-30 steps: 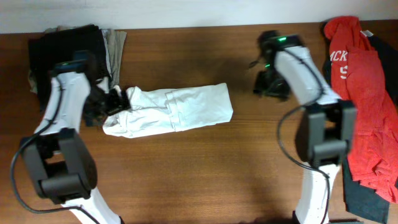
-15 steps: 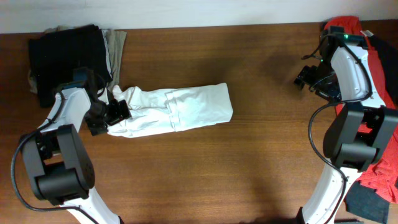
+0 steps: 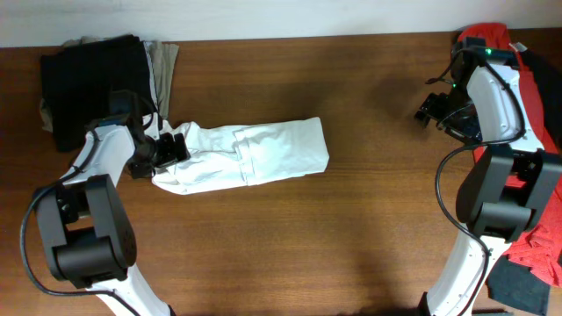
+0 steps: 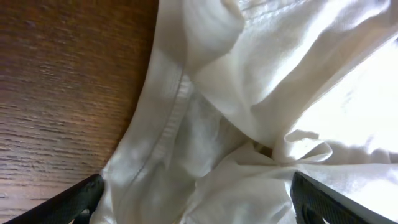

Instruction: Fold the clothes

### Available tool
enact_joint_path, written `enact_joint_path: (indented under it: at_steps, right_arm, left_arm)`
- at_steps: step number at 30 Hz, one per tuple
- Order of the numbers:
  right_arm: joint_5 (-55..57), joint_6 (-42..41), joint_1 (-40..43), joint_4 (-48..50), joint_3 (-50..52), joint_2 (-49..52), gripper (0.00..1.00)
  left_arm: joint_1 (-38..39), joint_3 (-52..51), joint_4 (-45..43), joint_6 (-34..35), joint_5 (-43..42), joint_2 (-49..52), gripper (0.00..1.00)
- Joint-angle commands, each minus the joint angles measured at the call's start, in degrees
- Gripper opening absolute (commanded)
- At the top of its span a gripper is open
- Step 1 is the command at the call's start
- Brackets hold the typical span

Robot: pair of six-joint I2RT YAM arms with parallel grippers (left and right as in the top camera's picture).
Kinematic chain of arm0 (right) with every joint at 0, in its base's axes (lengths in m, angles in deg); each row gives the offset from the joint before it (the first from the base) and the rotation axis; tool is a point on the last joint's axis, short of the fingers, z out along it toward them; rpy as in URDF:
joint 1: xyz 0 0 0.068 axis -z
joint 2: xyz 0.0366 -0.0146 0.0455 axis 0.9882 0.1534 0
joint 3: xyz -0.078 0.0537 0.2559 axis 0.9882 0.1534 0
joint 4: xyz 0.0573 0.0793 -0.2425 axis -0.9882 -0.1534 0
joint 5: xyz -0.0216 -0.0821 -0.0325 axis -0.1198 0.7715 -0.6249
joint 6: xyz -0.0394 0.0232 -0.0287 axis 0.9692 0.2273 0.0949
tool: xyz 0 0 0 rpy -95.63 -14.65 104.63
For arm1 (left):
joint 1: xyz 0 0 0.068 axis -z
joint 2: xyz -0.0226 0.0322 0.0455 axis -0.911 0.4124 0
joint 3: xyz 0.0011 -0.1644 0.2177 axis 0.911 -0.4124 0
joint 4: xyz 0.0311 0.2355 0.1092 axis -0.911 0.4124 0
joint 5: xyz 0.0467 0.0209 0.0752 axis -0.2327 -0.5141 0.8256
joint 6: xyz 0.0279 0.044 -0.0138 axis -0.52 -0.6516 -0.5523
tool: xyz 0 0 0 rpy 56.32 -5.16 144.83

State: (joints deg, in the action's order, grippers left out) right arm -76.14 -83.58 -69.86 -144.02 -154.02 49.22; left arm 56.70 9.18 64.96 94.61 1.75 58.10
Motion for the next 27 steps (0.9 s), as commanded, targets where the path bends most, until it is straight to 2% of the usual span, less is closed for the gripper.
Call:
enact_joint_path:
  at_steps: [1,2,11,13,16,17,19,20,22,23,27]
  right_arm:
    - [1.1,-0.5,0.0,0.0,0.2,-0.7,0.98]
    - [1.1,-0.5,0.0,0.0,0.2,-0.7,0.99]
    - [1.1,-0.5,0.0,0.0,0.2,-0.7,0.99]
    - [1.1,-0.5,0.0,0.0,0.2,-0.7,0.99]
    - [1.1,-0.5,0.0,0.0,0.2,-0.7,0.99]
    - [1.1,-0.5,0.0,0.0,0.2,-0.7,0.99]
    - [1.1,-0.5,0.0,0.0,0.2,-0.7,0.99]
    - [1.1,-0.5,0.0,0.0,0.2,-0.7,0.99]
    - [1.1,-0.5,0.0,0.0,0.2,-0.7,0.99]
    - [1.1,-0.5,0.0,0.0,0.2,-0.7,0.99]
    - [1.1,-0.5,0.0,0.0,0.2,-0.7,0.99]
  left_arm:
    - [0.2,-0.7,-0.1,-1.8,-1.0,-0.7,0.89]
    - [0.2,-0.9,-0.2,-2.2,-1.0,-0.7,0.83]
    - [0.2,-2.8,-1.8,-2.4,1.6,0.1,0.84]
    - [0.2,-2.8,-2.2,-4.8,1.6,0.2,0.84]
    - [0.2,-2.8,-2.4,-4.7,0.3,2.4,0.82]
    - [0.2,-2.8,-2.2,-4.7,-1.0,3.1,0.78]
    - [0.2,-2.8,-1.8,-4.7,-2.4,4.3,0.56]
    - [0.2,-2.8,-1.6,-4.7,-2.4,4.3,0.43]
    - [0.2,-2.8,-1.4,-4.7,-2.6,4.3,0.05]
    - [0.2,-2.8,-1.3,-4.7,-2.6,4.3,0.01]
    - [-0.8,-1.1,0.3,-4.0,-1.7,4.3,0.00]
